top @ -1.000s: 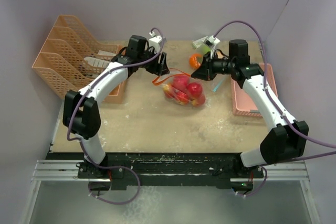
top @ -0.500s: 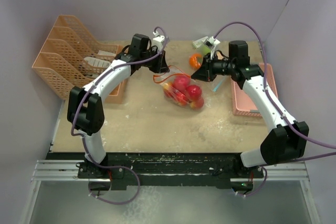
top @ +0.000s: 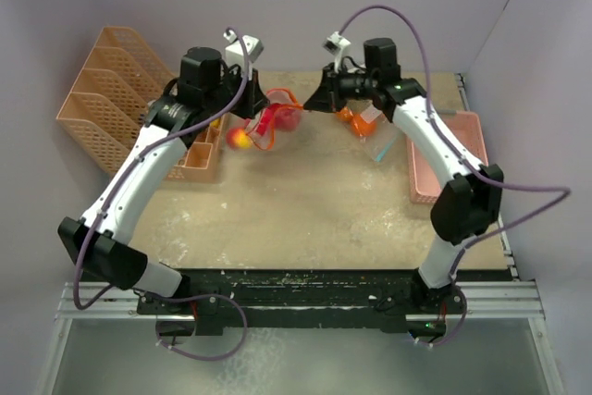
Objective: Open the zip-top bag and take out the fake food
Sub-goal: Open the zipper of the food storage bag at the center of the board.
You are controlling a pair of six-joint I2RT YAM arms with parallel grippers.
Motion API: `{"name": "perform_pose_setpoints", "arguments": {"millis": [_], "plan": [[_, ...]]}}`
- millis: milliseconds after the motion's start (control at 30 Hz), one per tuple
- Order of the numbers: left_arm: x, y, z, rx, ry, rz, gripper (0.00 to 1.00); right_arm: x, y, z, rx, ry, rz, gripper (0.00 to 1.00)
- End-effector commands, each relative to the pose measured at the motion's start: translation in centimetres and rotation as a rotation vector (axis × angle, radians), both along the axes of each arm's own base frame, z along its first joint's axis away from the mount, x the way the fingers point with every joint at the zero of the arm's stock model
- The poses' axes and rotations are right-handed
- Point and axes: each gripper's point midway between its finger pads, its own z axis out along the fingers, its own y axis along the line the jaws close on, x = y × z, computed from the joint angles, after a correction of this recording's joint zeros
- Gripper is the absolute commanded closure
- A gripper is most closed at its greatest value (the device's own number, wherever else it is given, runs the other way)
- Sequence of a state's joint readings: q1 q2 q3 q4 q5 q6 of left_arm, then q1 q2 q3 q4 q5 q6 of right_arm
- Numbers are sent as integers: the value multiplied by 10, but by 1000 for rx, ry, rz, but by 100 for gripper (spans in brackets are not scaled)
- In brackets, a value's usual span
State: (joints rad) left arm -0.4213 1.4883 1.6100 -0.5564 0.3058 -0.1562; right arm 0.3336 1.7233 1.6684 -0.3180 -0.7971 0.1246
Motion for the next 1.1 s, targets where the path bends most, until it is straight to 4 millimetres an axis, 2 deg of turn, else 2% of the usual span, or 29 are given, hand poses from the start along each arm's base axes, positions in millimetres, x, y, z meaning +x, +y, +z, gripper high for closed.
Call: {"name": "perform_pose_setpoints", "arguments": {"millis": [0, 100, 233, 367, 467, 533, 600, 633, 667, 700, 733, 933, 1067], "plan": [[-13, 7, 15, -10, -15, 48, 100, 5, 43, 18, -9, -47, 46, 100], [-21, 6, -2, -8, 27, 52, 100, 13, 47, 13, 12, -5, 0, 99], [-29, -1, -27, -19, 82, 57, 100, 22, 28, -20, -47, 61, -134, 71], [-33, -16, -45, -40, 121, 53, 100, 17, 8, -26, -53, 69, -220, 47], [-30, -26, -50, -57, 144, 58, 100, 13, -6, -18, -78, 44, -284, 41], [-27, -31, -52, -75, 154, 64, 100, 6, -16, -12, -97, 28, -313, 45], [-25, -36, -54, -87, 166, 66, 100, 6, -24, 2, -81, -21, -371, 57], [-24, -38, -55, -92, 171, 67, 100, 1, -26, 6, -66, -21, -382, 66], [-23, -40, -57, -94, 177, 67, 100, -3, -25, 12, -33, -30, -383, 81], [-23, -41, -58, -96, 183, 67, 100, -7, -24, 16, 2, -28, -382, 92], [-22, -43, -60, -97, 187, 66, 100, -11, -22, 17, 23, -23, -370, 100], [-19, -50, -64, -120, 209, 64, 100, -30, 11, -10, 123, 109, -194, 100], [-16, -53, -59, -134, 209, 69, 100, -31, 28, -26, 146, 159, -157, 100]]}}
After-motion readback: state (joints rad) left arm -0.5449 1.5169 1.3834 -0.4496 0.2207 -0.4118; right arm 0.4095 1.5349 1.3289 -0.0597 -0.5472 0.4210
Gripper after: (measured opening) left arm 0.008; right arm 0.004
